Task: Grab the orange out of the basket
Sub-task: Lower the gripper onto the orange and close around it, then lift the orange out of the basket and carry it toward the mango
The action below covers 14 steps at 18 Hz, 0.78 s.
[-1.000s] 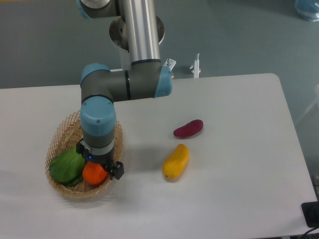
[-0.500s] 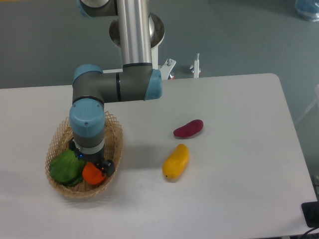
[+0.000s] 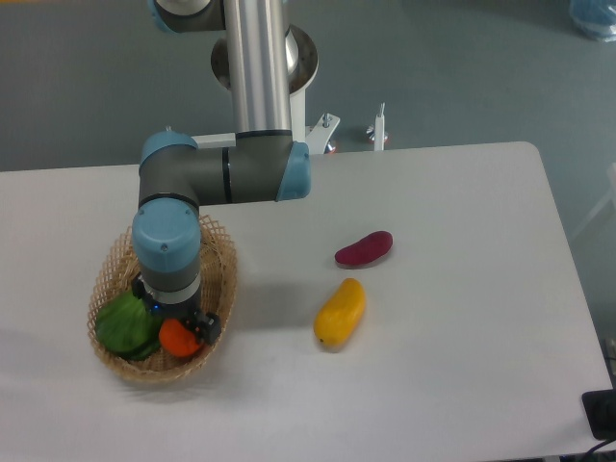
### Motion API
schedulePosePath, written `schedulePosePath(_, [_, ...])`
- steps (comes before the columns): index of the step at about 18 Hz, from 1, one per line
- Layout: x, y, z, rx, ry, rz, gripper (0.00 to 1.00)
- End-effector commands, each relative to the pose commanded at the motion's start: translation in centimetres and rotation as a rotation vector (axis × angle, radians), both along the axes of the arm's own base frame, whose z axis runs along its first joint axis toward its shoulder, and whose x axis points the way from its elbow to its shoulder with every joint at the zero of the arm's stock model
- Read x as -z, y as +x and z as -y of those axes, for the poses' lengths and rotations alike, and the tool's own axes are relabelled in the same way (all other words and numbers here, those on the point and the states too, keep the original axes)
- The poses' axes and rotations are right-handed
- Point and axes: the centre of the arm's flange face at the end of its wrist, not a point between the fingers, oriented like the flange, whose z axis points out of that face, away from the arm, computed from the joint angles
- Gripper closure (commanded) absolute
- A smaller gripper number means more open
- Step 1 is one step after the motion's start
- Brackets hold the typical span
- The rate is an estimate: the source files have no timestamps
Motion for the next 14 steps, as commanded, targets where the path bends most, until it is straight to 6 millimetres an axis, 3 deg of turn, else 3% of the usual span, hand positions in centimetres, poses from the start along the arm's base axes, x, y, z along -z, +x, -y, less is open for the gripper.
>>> schedulePosePath(2, [0.1, 0.0, 0.0, -0.011, -0.003, -0.003, 0.54])
schedulePosePath(4, [-0.3, -0.1, 0.0, -0.014, 0.002, -0.006, 0.59])
schedulePosePath(11, [-2.6, -0.1, 0.3, -0.01, 0.031, -0.019, 0.59])
schedulePosePath(14, [-4.9, -1.9, 1.1, -0.036, 0.066, -0.027, 0.59])
